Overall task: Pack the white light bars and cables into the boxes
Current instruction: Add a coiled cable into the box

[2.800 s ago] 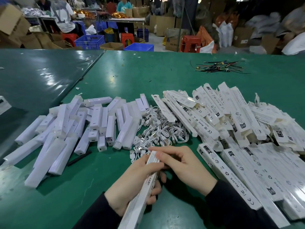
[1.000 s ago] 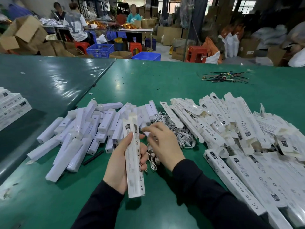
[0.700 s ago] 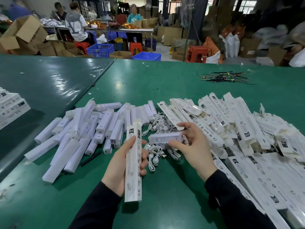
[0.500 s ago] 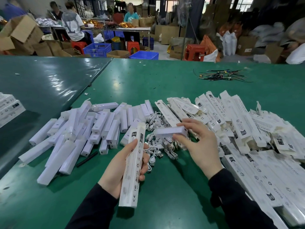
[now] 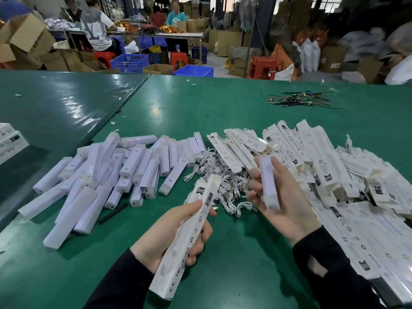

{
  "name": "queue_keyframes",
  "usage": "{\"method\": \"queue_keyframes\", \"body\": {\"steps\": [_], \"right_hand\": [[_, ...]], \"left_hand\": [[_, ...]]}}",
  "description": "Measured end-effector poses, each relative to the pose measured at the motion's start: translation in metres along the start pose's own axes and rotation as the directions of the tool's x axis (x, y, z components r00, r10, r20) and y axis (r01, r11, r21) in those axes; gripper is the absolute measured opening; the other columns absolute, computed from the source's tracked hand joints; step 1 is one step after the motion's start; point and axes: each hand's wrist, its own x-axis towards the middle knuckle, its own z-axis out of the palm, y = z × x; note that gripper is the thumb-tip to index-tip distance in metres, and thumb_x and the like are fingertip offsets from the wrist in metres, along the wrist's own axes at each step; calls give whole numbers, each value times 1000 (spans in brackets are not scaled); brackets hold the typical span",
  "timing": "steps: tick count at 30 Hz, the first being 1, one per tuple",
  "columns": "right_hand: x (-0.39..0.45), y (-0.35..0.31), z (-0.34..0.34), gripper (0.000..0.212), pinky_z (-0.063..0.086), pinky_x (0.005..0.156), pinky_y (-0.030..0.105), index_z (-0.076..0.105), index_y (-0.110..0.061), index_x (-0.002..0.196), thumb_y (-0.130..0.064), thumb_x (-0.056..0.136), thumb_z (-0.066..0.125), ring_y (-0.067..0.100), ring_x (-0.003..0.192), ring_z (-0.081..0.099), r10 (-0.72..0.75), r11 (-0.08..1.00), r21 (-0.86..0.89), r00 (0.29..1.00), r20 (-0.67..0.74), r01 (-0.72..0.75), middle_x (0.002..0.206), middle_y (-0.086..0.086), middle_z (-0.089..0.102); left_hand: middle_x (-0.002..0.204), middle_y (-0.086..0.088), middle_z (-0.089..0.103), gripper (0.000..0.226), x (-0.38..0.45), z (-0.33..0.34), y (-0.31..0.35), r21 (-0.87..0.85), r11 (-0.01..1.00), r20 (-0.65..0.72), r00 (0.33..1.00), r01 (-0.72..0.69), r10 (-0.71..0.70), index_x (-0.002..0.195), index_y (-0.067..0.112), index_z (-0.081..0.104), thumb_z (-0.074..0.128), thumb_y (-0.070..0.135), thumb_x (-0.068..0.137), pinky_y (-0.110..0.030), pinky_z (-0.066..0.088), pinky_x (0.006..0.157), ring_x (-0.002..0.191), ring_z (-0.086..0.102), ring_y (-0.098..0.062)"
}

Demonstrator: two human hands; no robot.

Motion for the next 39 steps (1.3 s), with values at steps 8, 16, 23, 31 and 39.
{"method": "queue_keyframes", "body": {"steps": [8,16,23,31,39], "right_hand": [[-5,10,10,40,47,74,20,73,-26,100,-54,77,55,4,77,52,-365,832,-454,931,-15,320,87,-9,57],[-4,15,8,14,53,65,22,59,-17,104,-24,94,51,5,78,63,-417,809,-422,905,78,409,94,2,57],[-3,18,5,16,52,62,22,67,-31,88,-20,85,55,9,76,63,-438,724,-489,872,219,486,84,-6,66],[-1,12,2,55,54,64,27,55,-25,120,-25,68,71,21,82,67,-151,863,-462,977,148,204,110,32,63],[3,23,0,34,46,77,23,64,-35,121,-30,87,64,5,81,55,-182,776,-579,968,174,250,85,-4,64]], "left_hand": [[63,-7,46,53,-2,4,-6,115,989,65,992,97,-105,110,13,60,48,58,86,-17,37,35,36,38,-14],[61,-5,48,48,-3,9,-8,124,988,114,988,91,-105,103,17,67,48,58,86,-17,39,37,38,42,-14],[59,-6,44,51,-6,10,-2,125,992,81,996,26,-37,103,13,64,52,57,81,-18,38,35,37,41,-14],[57,-2,54,75,-7,11,-4,300,953,-2,999,40,-41,109,4,56,52,66,68,-18,40,37,37,49,-12],[59,-7,48,45,-4,8,-5,174,985,51,999,1,-10,96,13,68,51,54,85,-18,39,35,36,43,-15]]}}
